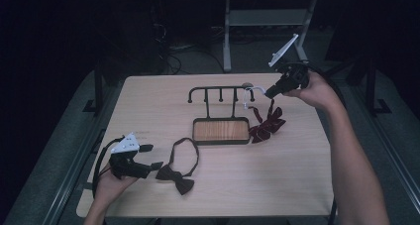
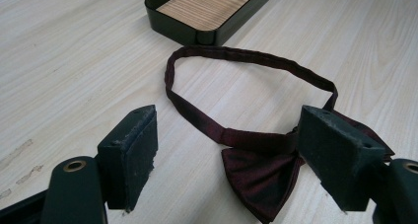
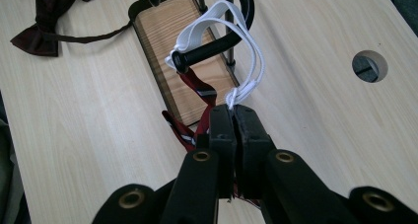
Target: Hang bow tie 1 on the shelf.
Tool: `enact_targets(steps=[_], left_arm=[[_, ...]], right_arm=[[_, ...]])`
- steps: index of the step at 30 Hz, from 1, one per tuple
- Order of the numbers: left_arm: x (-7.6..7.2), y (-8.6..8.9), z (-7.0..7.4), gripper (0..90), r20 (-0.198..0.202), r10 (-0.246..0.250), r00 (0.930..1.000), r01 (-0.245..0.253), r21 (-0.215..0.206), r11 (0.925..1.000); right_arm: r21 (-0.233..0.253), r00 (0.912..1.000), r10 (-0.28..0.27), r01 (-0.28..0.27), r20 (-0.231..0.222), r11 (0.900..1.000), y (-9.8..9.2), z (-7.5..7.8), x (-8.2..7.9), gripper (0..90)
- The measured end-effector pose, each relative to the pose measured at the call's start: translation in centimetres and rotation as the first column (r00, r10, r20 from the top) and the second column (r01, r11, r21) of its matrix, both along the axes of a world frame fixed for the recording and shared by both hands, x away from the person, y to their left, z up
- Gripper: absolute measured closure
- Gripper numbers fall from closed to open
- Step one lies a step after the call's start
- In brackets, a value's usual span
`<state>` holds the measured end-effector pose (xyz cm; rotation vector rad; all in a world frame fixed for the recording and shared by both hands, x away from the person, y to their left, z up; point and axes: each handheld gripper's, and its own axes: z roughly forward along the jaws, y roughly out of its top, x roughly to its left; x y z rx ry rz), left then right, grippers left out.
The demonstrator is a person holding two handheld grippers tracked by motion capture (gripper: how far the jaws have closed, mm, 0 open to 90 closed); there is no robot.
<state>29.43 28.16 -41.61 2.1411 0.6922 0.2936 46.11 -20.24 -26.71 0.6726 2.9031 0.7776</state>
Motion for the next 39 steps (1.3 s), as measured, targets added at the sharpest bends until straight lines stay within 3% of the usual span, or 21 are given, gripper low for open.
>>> enact_targets(steps=[22,39], left_arm=[[-0.1,-0.1,0.1,23.6,0.004,-0.005,1.0000,0.005,-0.005,1.0000],[-0.1,-0.2,0.1,23.7,0.004,-0.005,1.0000,0.005,-0.001,1.0000]], right_arm=[[-0.008,0.9996,-0.012,0.012,-0.025,1.000,0.1,-0.9,0.6,84.0],[0.022,0.9987,0.007,-0.006,-0.050,1.000,-0.6,-1.7,-0.6,78.5]])
